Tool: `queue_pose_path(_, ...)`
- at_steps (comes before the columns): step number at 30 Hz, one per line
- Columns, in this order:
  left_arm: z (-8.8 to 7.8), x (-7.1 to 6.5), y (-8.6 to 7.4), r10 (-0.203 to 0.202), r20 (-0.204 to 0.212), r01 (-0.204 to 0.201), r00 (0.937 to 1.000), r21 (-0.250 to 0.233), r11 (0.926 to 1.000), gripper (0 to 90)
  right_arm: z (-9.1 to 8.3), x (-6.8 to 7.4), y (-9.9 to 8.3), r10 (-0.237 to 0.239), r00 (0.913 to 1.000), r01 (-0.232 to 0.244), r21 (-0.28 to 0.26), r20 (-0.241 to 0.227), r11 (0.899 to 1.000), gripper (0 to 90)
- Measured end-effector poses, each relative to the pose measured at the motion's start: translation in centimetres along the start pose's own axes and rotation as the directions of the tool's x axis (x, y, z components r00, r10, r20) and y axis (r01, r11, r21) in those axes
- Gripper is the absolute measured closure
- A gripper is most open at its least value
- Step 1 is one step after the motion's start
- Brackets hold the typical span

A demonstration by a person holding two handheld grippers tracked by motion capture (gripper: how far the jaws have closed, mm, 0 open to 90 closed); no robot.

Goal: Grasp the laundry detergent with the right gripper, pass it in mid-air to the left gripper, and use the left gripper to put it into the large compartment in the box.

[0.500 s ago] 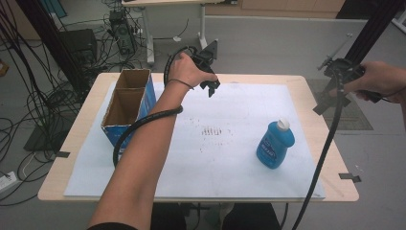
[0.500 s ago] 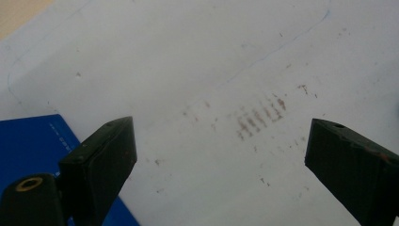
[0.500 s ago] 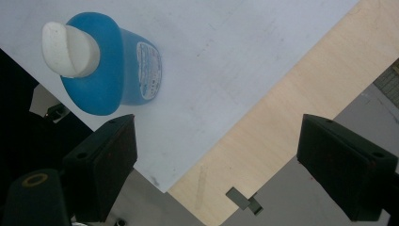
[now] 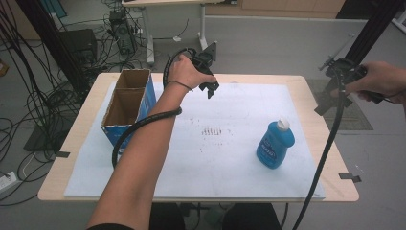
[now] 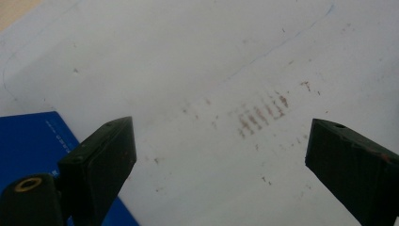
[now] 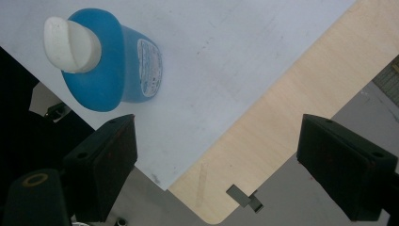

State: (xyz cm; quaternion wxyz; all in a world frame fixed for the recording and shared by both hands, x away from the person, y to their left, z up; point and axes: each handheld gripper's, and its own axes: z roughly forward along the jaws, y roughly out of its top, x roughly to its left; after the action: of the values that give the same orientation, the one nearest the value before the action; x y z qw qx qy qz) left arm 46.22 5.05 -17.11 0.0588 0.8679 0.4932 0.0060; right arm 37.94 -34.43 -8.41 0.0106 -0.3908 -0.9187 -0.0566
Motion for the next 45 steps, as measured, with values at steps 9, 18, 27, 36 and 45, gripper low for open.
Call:
queue_pose_path(9,-0.1,0.3,-0.5,-0.011,0.000,0.011,0.9999,-0.002,0.9999,9.6,0.2,0.1,-0.7,-0.001,1.0000,0.001,-0.003,-0.002,1.000,12.5)
queue_pose_path(18,0.0,0.5,-0.8,-0.015,0.007,0.015,0.9999,-0.004,0.9999,9.6,0.3,0.2,-2.1,0.009,0.9999,-0.009,-0.011,-0.007,1.000,12.5)
queue_pose_path(27,0.3,0.7,-1.1,-0.016,0.012,0.016,0.9998,-0.003,0.9999,9.6,0.3,0.3,-3.6,0.012,0.9999,-0.012,-0.026,-0.011,1.000,12.5)
queue_pose_path(36,0.3,0.7,-1.2,-0.015,0.011,0.015,0.9998,-0.001,0.9999,9.6,0.8,0.5,-4.7,0.012,0.9998,-0.013,-0.036,-0.018,0.999,12.4)
queue_pose_path(45,0.7,0.7,-1.2,-0.014,0.014,0.014,0.9998,-0.002,0.9999,9.6,1.4,0.6,-6.2,0.020,0.9993,-0.022,-0.051,-0.031,0.998,12.2)
